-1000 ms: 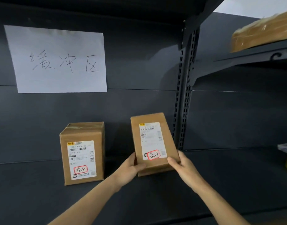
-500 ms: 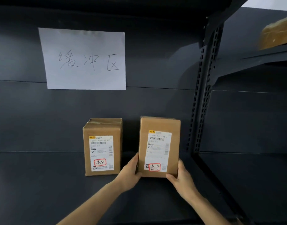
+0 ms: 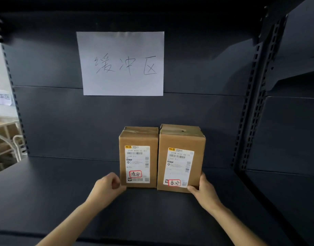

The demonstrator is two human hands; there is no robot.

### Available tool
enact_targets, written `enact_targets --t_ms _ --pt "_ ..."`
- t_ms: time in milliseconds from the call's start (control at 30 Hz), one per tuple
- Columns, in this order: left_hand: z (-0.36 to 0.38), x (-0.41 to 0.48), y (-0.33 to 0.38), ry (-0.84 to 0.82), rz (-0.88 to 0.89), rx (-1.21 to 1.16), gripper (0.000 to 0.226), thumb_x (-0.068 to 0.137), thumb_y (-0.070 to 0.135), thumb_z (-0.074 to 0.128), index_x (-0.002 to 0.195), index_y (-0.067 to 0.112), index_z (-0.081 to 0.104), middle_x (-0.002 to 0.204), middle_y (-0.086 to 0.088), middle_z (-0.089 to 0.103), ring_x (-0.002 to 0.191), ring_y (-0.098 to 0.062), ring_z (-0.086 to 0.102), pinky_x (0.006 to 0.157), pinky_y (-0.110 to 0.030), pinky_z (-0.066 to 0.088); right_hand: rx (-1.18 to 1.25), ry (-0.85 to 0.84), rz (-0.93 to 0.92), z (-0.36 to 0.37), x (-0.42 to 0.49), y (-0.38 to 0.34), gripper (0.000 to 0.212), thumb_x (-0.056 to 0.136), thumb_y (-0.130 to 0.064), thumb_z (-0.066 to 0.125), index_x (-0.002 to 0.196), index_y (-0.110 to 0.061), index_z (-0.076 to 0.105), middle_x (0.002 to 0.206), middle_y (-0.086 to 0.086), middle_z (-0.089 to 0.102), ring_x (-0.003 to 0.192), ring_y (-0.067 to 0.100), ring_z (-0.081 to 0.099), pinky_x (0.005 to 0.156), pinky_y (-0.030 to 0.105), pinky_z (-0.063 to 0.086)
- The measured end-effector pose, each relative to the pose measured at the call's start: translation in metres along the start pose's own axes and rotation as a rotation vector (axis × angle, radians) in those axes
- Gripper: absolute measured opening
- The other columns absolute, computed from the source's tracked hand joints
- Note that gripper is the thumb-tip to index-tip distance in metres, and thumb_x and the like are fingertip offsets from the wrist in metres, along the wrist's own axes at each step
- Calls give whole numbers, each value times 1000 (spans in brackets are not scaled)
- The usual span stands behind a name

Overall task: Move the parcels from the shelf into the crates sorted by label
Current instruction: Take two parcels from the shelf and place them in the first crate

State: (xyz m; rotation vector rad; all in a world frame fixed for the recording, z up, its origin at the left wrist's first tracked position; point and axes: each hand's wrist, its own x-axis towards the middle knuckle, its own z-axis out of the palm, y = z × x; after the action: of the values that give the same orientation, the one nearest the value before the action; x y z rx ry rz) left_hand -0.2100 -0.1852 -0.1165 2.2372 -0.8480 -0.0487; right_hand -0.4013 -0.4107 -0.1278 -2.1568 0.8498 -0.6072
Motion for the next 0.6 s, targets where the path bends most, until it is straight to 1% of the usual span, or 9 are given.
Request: enact_targets --t_ms 33,67,133,200,233,333,367,433,600 --pt "-2 5 -5 -16 -25 34 26 78 29 72 89 20 50 87 3 57 75 -8 51 64 -19 40 5 -2 12 1 2 -1 67 89 -12 60 144 -13 22 141 3 46 132 19 42 107 31 36" --pt "-3 11 -8 -50 -53 65 38 76 32 73 103 19 48 99 2 56 86 -10 53 72 -21 42 8 -1 20 1 4 -2 67 88 -11 60 144 -13 23 141 4 46 132 20 42 107 31 36" --pt "-3 22 -11 -116 -61 99 72 73 35 74 131 16 37 127 -1 51 116 -16 50 92 -27 43 10 1 27 1 8 -2 67 88 -11 61 144 -12 23 140 4 47 131 20 43 106 31 36" --pt "-1 31 -8 -174 -16 94 90 71 32 75 144 16 23 142 0 43 130 -19 41 104 -31 38 10 0 33 -1 10 -2 67 88 -11 61 144 -12 24 140 5 48 130 21 44 105 30 36" --pt "0 35 -5 -204 9 75 92 72 28 74 145 19 19 141 2 44 130 -18 42 104 -30 38 9 -2 36 -1 11 -3 67 88 -11 61 144 -12 24 140 5 48 130 21 44 106 31 36" --pt "6 43 4 -275 24 -14 92 74 16 72 145 25 14 122 9 52 117 -14 50 96 -25 39 -1 -8 44 -1 16 -3 66 88 -10 60 143 -12 25 140 5 47 131 20 43 107 31 35" --pt "8 46 5 -288 18 -36 93 76 14 71 145 26 11 122 9 53 115 -14 51 95 -25 40 3 -12 51 0 18 -3 66 88 -9 60 143 -12 25 140 5 47 131 20 43 107 31 35" --pt "12 51 5 -302 16 -63 95 77 12 70 146 27 6 130 6 53 120 -16 51 98 -27 40 27 -19 70 1 22 -2 66 88 -8 60 143 -12 24 140 4 47 131 20 43 106 30 35" --pt "20 55 -3 -267 5 -126 89 78 10 69 145 27 13 129 4 55 120 -17 51 101 -30 41 83 -20 106 2 27 -2 59 89 -4 57 140 -13 30 137 5 50 128 19 45 105 30 36"
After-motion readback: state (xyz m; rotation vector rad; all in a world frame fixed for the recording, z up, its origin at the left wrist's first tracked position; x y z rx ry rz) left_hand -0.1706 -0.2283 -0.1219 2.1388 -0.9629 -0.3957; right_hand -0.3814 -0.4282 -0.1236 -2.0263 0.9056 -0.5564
